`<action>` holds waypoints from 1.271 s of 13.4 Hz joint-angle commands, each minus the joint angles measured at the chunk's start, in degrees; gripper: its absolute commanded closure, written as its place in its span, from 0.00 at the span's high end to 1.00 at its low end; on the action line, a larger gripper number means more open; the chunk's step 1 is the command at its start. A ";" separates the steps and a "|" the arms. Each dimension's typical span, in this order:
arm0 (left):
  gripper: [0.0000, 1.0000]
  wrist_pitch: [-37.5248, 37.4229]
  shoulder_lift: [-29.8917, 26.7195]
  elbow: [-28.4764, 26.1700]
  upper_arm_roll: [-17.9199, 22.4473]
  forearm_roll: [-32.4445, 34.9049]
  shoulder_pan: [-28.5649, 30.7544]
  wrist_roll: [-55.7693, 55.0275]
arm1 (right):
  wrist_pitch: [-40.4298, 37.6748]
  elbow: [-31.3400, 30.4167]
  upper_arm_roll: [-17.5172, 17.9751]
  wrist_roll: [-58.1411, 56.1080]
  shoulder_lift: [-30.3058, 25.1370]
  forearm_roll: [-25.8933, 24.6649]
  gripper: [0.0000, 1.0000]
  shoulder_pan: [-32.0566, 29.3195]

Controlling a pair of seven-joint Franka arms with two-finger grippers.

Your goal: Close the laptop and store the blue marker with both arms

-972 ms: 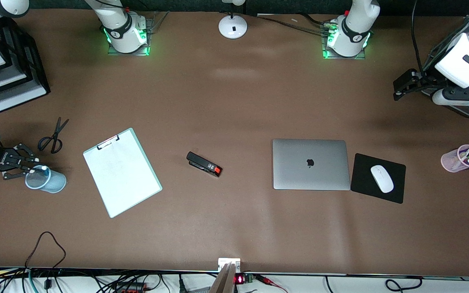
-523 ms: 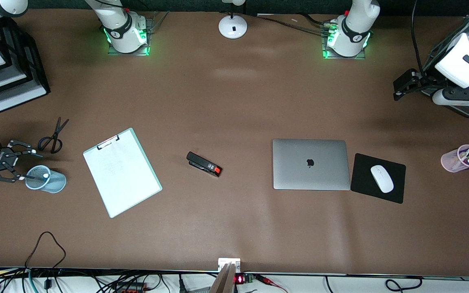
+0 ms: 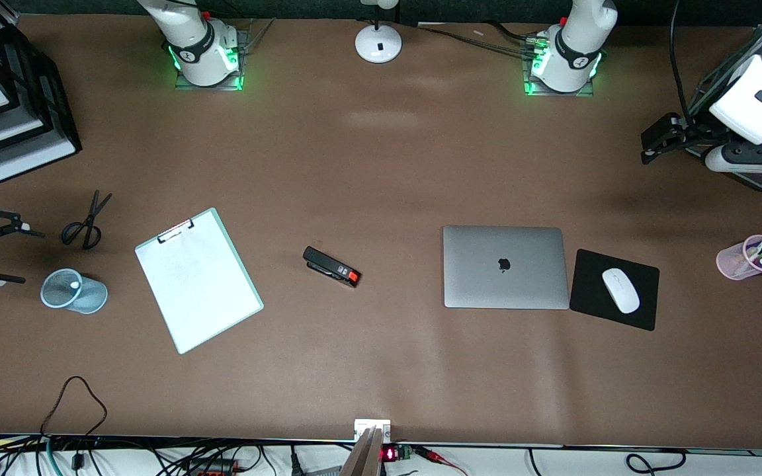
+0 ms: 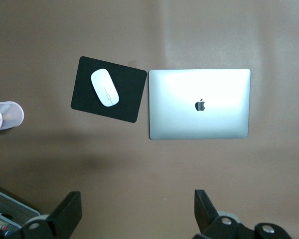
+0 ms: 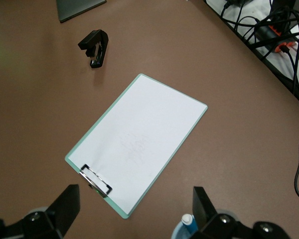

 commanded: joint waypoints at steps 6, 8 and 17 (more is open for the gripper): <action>1.00 -0.36 1.04 1.36 -0.08 -0.22 0.13 1.10 | -4.35 0.48 -0.23 30.84 -9.88 -15.19 1.00 13.20; 1.00 -0.36 1.05 1.36 0.00 -0.22 0.12 1.10 | -4.96 0.48 -0.23 41.11 -11.11 -17.56 1.00 16.46; 1.00 -0.36 1.84 1.27 -0.09 -0.22 -0.23 1.10 | -16.02 0.39 -0.14 98.24 -15.33 -32.93 1.00 24.29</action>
